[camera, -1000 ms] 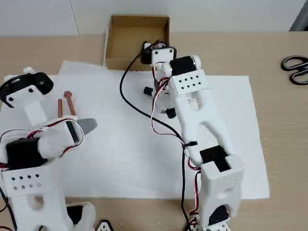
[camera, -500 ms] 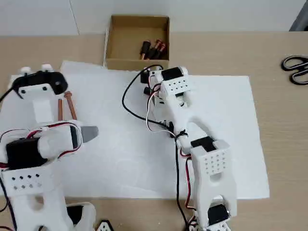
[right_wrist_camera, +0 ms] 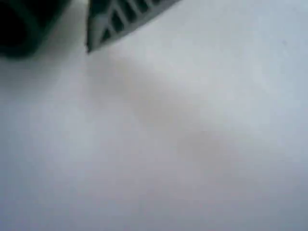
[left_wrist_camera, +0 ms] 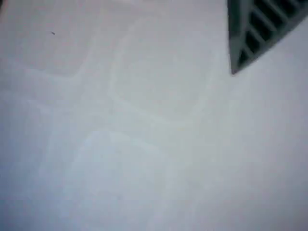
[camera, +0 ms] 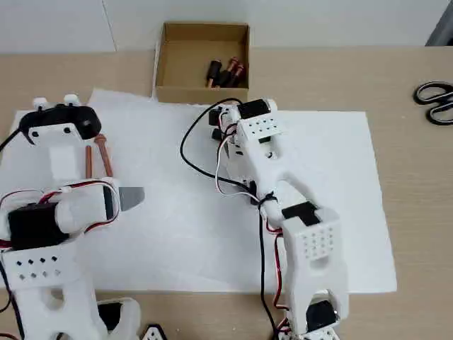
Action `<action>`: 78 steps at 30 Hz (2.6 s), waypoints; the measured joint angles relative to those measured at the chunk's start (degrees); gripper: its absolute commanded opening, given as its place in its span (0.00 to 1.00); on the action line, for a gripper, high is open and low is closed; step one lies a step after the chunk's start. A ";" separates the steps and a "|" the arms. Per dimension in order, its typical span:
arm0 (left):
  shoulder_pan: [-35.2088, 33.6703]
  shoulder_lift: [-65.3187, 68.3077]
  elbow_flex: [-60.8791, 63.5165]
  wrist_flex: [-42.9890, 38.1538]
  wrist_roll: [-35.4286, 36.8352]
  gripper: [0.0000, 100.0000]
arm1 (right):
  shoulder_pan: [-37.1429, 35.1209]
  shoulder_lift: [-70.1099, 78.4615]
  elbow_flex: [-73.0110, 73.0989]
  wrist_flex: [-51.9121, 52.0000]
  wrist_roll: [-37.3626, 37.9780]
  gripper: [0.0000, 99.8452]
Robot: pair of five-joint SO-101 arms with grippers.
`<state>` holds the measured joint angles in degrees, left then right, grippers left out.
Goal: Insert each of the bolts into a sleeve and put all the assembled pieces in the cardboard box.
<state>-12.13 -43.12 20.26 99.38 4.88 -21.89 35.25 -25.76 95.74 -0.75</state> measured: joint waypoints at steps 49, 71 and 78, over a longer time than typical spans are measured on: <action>0.00 0.18 -2.73 0.00 -2.11 0.31 | 3.25 -17.14 32.70 -23.91 -9.58 0.00; -5.36 54.24 -36.48 -0.70 -2.20 0.31 | 3.78 -33.05 30.59 -16.18 -0.97 0.00; -5.36 71.91 -47.74 -3.69 2.11 0.31 | 4.22 -33.05 30.59 -16.18 -0.97 0.00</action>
<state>-17.49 28.79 -27.47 95.69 6.99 -17.67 2.20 4.84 79.56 -1.71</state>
